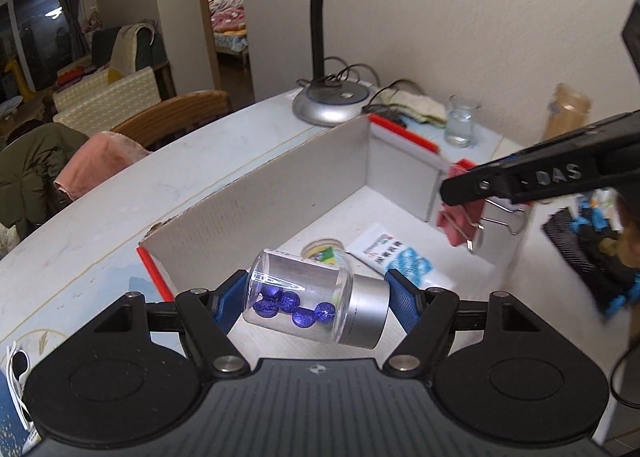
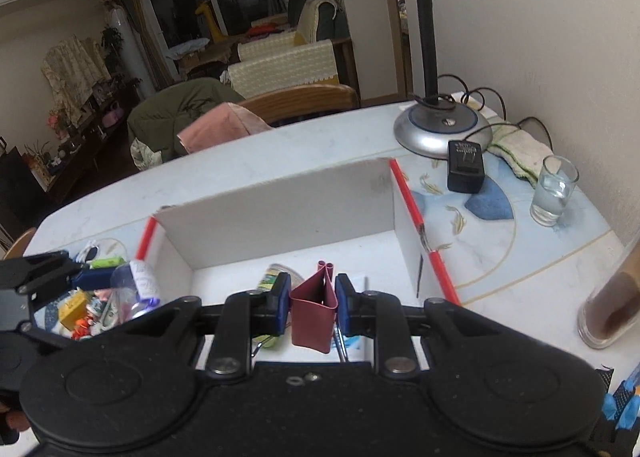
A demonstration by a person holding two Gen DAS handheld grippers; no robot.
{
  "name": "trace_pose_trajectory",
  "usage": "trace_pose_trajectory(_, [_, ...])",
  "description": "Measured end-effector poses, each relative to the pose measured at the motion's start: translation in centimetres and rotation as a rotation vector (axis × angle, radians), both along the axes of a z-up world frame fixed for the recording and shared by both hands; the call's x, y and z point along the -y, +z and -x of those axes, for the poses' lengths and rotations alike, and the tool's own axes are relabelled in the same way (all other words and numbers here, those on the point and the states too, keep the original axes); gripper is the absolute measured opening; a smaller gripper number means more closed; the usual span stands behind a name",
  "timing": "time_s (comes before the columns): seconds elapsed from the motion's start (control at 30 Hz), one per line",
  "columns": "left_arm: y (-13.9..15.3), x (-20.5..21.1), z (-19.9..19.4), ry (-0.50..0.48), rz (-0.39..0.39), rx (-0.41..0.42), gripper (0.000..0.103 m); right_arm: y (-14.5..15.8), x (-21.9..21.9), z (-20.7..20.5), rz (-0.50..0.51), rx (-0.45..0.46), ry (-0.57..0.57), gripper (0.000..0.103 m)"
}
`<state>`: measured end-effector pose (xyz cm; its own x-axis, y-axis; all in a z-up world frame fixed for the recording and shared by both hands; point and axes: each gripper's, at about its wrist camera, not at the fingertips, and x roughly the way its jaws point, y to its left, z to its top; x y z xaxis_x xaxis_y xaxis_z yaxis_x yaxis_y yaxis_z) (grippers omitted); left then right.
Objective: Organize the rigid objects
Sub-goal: 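Carry the bead vial and pink clip into the red shoebox, then open both tools to drop the vial and clip in the box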
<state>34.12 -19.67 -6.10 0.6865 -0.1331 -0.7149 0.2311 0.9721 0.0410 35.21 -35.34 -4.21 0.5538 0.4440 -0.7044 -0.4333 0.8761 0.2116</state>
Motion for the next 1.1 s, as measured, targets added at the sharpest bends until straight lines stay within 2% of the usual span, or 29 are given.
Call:
trace_pose_trajectory(0.33, [-3.1,0.5,-5.2,0.038,-0.086,-0.094,0.073,-2.7,-1.7,-3.0,0.061,-0.026,0.091,0.022])
trace_pose_trajectory(0.5, [-4.0,0.3,-7.1,0.062,-0.09,-0.136,0.073,-3.6,-2.8,-4.9,0.094,-0.026,0.107,0.022])
trace_pose_trajectory(0.63, [-5.0,0.2,-8.3,0.091,-0.111,-0.186,0.073,-4.4,-3.7,-6.3,0.126,-0.031,0.117,0.022])
trace_pose_trajectory(0.83, [-5.6,-0.1,-9.2,0.109,-0.096,-0.263,0.073,-5.7,-4.9,-6.9,0.17,-0.055,0.156,0.022])
trace_pose_trajectory(1.1, [-6.7,0.6,-9.7,0.073,-0.139,-0.359,0.073,-6.1,-5.4,-7.2,0.212,-0.083,0.17,0.023])
